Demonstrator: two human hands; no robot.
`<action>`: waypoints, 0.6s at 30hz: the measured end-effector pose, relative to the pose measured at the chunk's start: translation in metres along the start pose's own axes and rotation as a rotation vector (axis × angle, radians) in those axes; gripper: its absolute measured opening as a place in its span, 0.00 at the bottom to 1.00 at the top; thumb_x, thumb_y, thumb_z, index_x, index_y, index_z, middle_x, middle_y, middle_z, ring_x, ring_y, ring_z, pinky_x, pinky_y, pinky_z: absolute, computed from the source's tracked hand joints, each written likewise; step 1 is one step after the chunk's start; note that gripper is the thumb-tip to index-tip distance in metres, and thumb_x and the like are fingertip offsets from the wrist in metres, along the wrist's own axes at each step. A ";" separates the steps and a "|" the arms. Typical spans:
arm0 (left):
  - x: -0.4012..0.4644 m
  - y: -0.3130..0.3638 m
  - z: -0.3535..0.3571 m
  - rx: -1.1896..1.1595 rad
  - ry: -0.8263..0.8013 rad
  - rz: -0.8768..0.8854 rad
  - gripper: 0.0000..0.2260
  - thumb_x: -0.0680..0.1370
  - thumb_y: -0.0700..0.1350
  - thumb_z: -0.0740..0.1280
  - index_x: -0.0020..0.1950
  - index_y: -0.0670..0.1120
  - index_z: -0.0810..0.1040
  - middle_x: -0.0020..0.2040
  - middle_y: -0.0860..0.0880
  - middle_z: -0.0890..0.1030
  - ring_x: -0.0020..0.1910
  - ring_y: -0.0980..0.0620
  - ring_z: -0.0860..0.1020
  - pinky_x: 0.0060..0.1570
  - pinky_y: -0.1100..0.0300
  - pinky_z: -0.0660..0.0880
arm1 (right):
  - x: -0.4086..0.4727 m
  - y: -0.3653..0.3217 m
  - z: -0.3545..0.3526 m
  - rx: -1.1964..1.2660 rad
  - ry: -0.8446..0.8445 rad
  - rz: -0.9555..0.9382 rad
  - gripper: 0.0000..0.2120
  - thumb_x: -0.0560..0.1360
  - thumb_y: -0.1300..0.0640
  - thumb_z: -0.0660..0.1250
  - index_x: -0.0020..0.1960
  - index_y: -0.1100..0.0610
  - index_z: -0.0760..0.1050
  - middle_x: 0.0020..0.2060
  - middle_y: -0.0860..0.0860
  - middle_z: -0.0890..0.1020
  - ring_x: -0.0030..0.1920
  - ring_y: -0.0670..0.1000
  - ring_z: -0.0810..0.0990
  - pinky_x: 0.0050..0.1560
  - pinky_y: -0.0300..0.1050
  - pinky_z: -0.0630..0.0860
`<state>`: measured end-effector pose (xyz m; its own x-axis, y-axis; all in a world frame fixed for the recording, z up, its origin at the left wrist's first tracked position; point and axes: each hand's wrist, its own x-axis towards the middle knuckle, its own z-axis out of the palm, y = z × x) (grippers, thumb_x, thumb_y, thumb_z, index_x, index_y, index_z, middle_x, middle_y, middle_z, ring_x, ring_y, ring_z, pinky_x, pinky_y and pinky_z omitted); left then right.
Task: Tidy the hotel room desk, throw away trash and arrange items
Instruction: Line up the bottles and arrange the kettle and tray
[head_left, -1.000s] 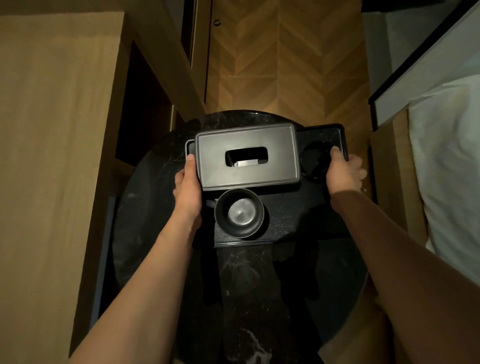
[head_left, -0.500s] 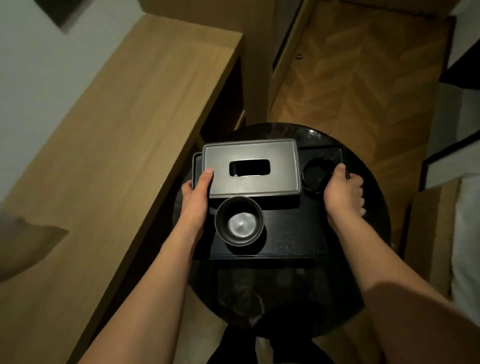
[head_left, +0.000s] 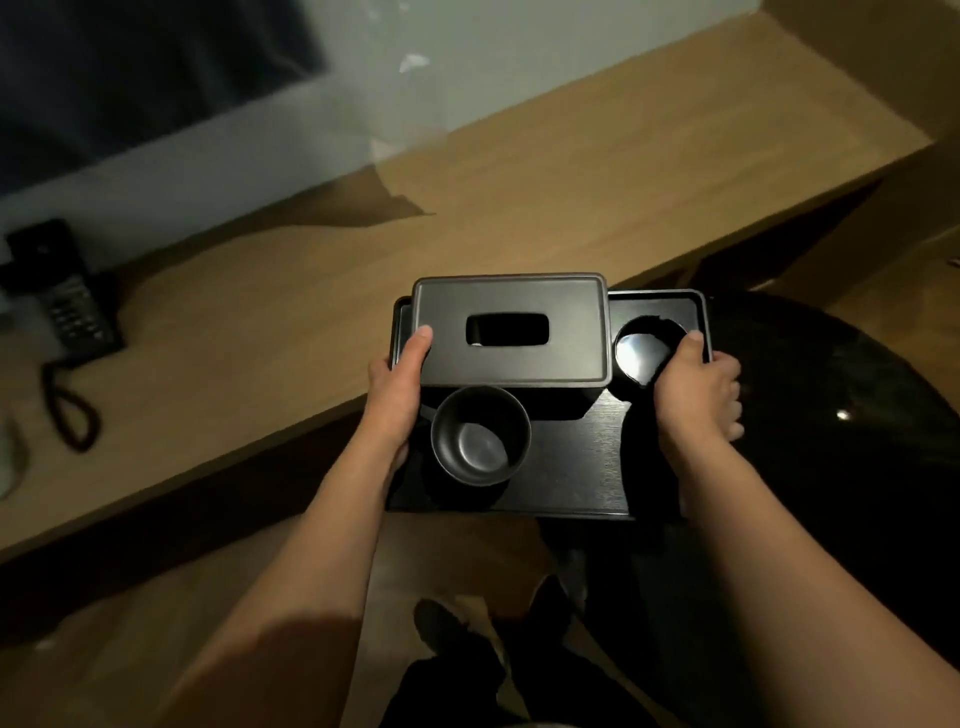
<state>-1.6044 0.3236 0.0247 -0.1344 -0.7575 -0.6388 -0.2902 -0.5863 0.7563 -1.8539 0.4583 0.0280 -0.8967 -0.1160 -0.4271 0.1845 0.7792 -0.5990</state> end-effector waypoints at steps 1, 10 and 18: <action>-0.001 -0.007 -0.024 -0.032 0.027 -0.010 0.54 0.57 0.81 0.70 0.76 0.55 0.65 0.65 0.47 0.79 0.61 0.44 0.80 0.63 0.43 0.75 | -0.015 -0.009 0.015 -0.023 -0.025 -0.042 0.30 0.81 0.38 0.48 0.75 0.56 0.63 0.72 0.60 0.69 0.71 0.62 0.66 0.70 0.57 0.57; -0.063 -0.067 -0.224 -0.362 0.373 -0.002 0.50 0.61 0.76 0.71 0.75 0.52 0.64 0.63 0.47 0.80 0.59 0.47 0.81 0.60 0.46 0.78 | -0.183 -0.060 0.140 -0.189 -0.245 -0.328 0.30 0.81 0.37 0.48 0.74 0.56 0.64 0.71 0.60 0.70 0.70 0.63 0.67 0.69 0.59 0.58; -0.143 -0.139 -0.382 -0.605 0.658 -0.018 0.37 0.74 0.65 0.70 0.74 0.46 0.62 0.60 0.44 0.79 0.55 0.45 0.81 0.50 0.51 0.79 | -0.367 -0.058 0.223 -0.243 -0.432 -0.592 0.28 0.81 0.37 0.51 0.68 0.57 0.69 0.63 0.58 0.76 0.64 0.63 0.72 0.67 0.60 0.61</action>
<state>-1.1829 0.4041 0.0648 0.4904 -0.6487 -0.5820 0.2872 -0.5102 0.8107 -1.4457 0.3185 0.0681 -0.5730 -0.7465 -0.3384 -0.4150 0.6202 -0.6657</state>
